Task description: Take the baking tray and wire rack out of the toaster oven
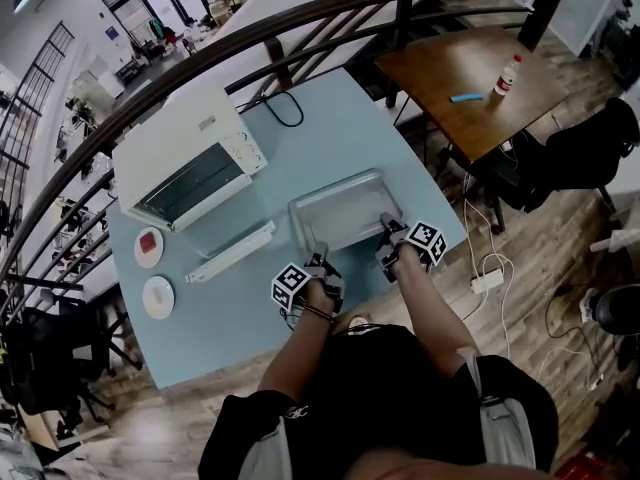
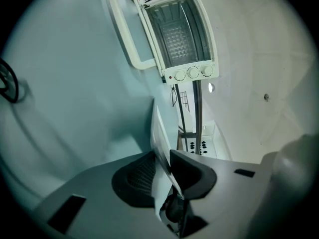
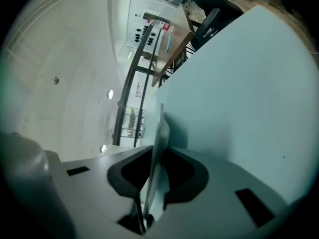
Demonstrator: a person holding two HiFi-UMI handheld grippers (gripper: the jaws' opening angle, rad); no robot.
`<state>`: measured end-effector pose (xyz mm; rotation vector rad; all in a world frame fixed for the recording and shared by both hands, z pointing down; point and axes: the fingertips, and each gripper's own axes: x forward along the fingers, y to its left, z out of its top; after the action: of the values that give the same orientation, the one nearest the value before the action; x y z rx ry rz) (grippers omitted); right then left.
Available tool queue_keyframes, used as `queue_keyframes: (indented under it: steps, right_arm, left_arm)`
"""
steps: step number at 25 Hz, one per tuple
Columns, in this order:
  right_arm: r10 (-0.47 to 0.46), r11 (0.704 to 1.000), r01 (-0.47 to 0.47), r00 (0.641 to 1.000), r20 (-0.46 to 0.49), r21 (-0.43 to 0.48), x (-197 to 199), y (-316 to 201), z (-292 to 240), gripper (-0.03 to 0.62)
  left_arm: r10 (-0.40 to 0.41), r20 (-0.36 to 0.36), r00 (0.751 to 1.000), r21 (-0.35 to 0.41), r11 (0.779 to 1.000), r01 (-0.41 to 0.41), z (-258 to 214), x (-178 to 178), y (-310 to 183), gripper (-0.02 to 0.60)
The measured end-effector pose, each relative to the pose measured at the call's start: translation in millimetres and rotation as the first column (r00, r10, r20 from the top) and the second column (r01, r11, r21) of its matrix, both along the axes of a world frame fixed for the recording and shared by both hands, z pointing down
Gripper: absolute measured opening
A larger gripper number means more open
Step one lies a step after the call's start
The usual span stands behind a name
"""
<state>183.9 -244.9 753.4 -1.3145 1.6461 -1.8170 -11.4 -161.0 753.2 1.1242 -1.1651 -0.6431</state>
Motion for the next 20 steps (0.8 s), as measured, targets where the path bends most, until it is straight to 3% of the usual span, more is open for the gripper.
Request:
queue_keyframes:
  steps: [6, 12, 15, 20]
  right_arm:
    - [-0.039, 0.993, 0.013, 0.975, -0.221, -0.116, 11.0, 4.6, 24.1, 0.058]
    - [-0.021, 0.993, -0.024, 0.931, -0.365, -0.118, 21.0, 1.6, 32.6, 0.090]
    - [-0.054, 0.992, -0.004, 0.880, -0.471, -0.123, 25.1, 0.6, 32.4, 0.115]
    - [-0.114, 0.989, 0.024, 0.744, -0.658, -0.144, 41.2, -6.2, 35.4, 0.204]
  left_arm:
    - [0.048, 0.034, 0.998, -0.158, 0.986, -0.042, 19.9, 13.5, 10.4, 0.098]
    - [0.141, 0.078, 0.987, -0.233, 0.965, -0.119, 30.2, 24.3, 16.9, 0.105]
    - [0.198, 0.147, 0.969, -0.258, 0.953, -0.156, 31.5, 21.8, 20.0, 0.135]
    - [0.285, 0.232, 0.930, -0.302, 0.930, -0.209, 36.8, 19.1, 25.4, 0.172]
